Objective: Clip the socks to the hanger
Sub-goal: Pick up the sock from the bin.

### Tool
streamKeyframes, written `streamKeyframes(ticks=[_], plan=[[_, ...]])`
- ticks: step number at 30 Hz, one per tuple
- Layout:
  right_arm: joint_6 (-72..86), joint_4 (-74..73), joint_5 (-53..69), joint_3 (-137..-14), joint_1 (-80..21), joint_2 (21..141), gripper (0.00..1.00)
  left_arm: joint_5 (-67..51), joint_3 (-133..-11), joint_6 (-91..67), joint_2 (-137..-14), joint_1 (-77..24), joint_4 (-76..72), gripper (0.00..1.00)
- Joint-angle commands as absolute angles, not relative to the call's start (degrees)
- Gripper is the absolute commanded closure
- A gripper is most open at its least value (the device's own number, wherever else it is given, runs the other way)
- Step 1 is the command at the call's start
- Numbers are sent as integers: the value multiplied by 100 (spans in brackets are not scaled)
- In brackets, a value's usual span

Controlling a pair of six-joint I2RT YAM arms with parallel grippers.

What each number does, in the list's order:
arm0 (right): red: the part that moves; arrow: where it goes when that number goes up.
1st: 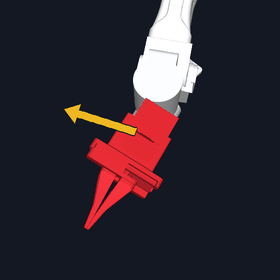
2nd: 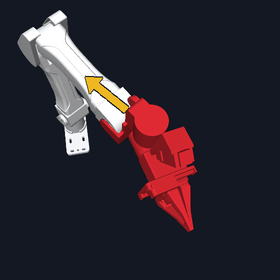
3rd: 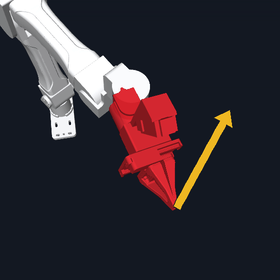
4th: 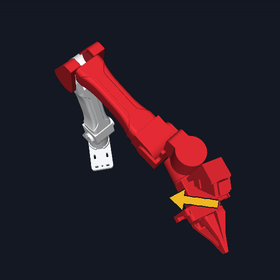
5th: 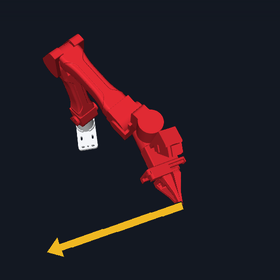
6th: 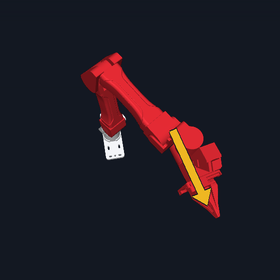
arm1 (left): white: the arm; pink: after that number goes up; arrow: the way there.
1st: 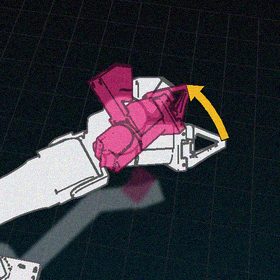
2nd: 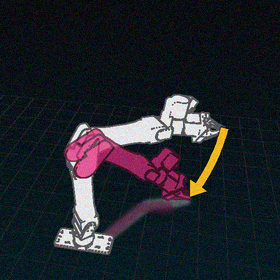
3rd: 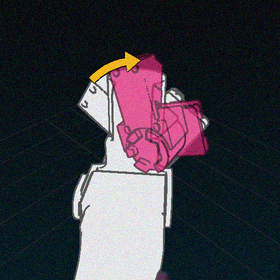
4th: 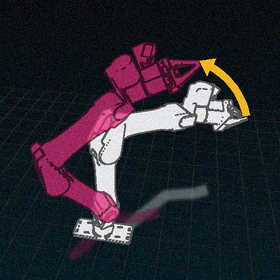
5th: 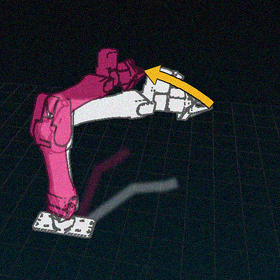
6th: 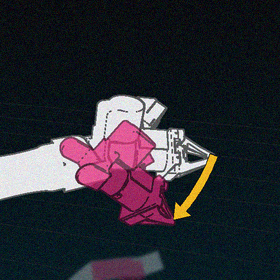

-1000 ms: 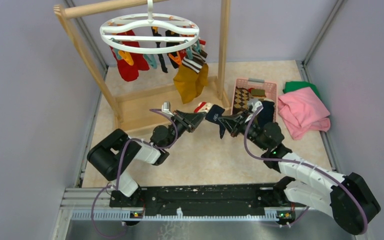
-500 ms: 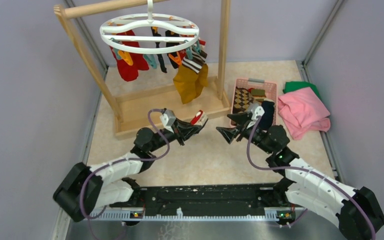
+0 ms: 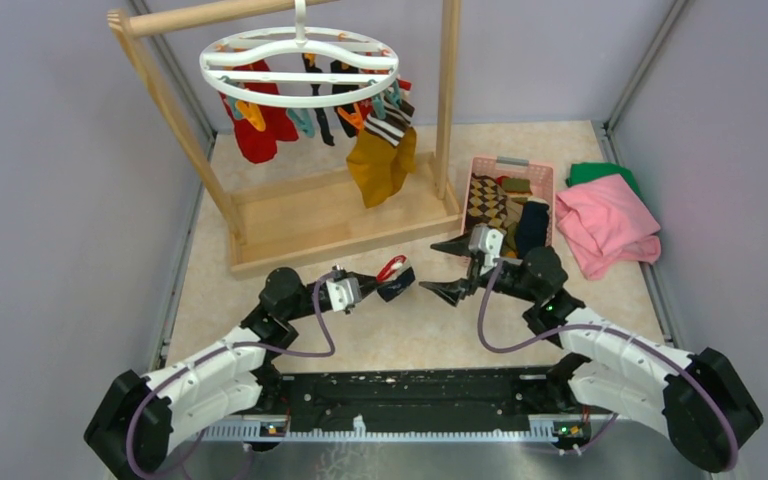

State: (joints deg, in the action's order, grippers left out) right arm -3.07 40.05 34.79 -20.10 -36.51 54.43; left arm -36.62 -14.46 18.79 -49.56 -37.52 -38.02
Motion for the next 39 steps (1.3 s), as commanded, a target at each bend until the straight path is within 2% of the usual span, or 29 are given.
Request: streamKeyframes(ticks=[1,9,14,26,32,36,38,39], plan=[[-464,4203,4038,-2378,-3774,5686,23,-4270,-1391,2636,-4842,-3794,-3755,100],[-479,4396,4392,-2668,-4016,6251,25,-4799,-1507,2590,-4778,-3859,-3751,100],[-564,4391,4560,-2712,-4137,6315,33,-4860,-1494,2592,-4706,-3880,-3753,100],[-534,4639,4609,-2668,-4386,6165,66,-4467,-1508,2328,-4692,-3880,-3694,100],[-588,4356,4417,-2713,-4437,6093,99,-3869,-1523,1895,-4584,-3876,-3619,100],[-432,4162,4286,-2733,-4434,5994,100,-3401,-1437,1288,-4548,-3872,-3941,100],[-315,4091,4225,-2755,-4433,5968,100,-3139,-1403,861,-4614,-3867,-4140,81],[-216,4029,4120,-2778,-4436,5959,100,-3075,-1398,683,-4643,-3855,-4188,67]])
